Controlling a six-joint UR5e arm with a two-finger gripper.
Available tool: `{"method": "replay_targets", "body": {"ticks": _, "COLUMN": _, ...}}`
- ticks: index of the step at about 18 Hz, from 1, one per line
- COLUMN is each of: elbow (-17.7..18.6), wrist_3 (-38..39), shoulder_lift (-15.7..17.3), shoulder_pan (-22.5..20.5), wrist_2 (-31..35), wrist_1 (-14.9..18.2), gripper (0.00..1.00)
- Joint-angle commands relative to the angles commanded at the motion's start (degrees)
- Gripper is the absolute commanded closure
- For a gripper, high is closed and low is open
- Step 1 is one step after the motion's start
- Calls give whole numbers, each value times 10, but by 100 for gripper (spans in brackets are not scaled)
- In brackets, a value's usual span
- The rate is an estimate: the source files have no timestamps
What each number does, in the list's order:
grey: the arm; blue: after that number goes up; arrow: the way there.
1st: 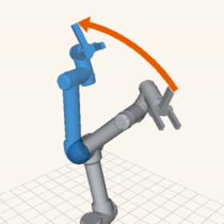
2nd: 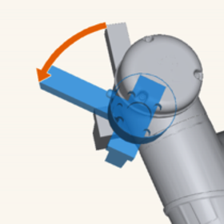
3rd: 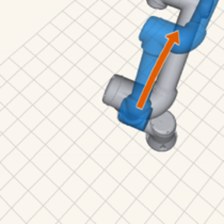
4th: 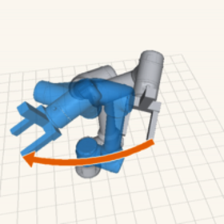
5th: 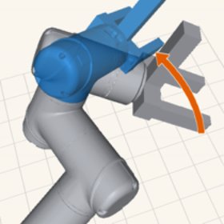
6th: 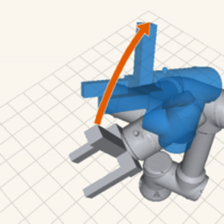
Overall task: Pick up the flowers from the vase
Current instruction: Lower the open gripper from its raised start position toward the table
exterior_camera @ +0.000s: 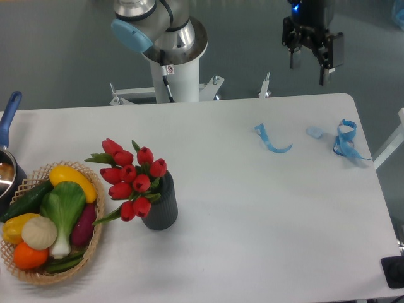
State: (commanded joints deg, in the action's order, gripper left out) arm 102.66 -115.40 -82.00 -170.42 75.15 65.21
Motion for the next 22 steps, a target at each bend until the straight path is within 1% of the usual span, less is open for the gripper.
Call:
{"method": "replay_targets", "body": {"ticks": 4, "elbow": 11, "wrist_3": -2, "shoulder_lift": 6, "shoulder_pan": 2, "wrist_2": -7, "wrist_1": -1, "gripper": 0}}
{"method": "replay_targets", "body": {"ticks": 7, "elbow": 28, "wrist_3": 2, "shoulder_lift": 8, "shoulder_pan": 1, "wrist_2": -48, "wrist_1": -2, "gripper": 0}}
{"method": "replay_targets", "body": {"ticks": 9, "elbow": 46, "wrist_3": 4, "shoulder_lift": 11, "shoulder_pan": 1, "wrist_2": -69, "wrist_1": -10, "gripper": 0}}
{"method": "replay_targets", "body": {"ticks": 11, "elbow": 47, "wrist_3": 6, "shoulder_lift": 12, "shoulder_pan": 3, "wrist_2": -71, "wrist_1": -27, "gripper": 0}}
{"method": "replay_targets", "body": {"ticks": 13, "elbow": 58, "wrist_3": 16, "shoulder_lift": 13, "shoulder_pan": 2, "wrist_2": -76, "wrist_1": -28, "gripper": 0}}
{"method": "replay_targets", "body": {"ticks": 16, "elbow": 70, "wrist_3": 29, "shoulder_lift": 16, "shoulder_pan": 4, "wrist_2": -83, "wrist_1": -40, "gripper": 0}}
{"method": "replay_targets", "body": {"ticks": 18, "elbow": 78, "wrist_3": 37, "shoulder_lift": 16, "shoulder_pan": 4, "wrist_2": -95, "wrist_1": -40, "gripper": 0}}
{"method": "replay_targets", "body": {"ticks": 19, "elbow": 85, "wrist_3": 56, "shoulder_lift": 16, "shoulder_pan": 4, "wrist_2": -105, "wrist_1": -40, "gripper": 0}}
{"method": "replay_targets", "body": {"ticks": 21, "elbow": 91, "wrist_3": 125, "shoulder_lift": 16, "shoulder_pan": 5, "wrist_2": -119, "wrist_1": -40, "gripper": 0}}
{"method": "replay_targets", "body": {"ticks": 22, "elbow": 91, "wrist_3": 161, "shoulder_lift": 16, "shoulder_pan": 13, "wrist_2": -131, "wrist_1": -40, "gripper": 0}}
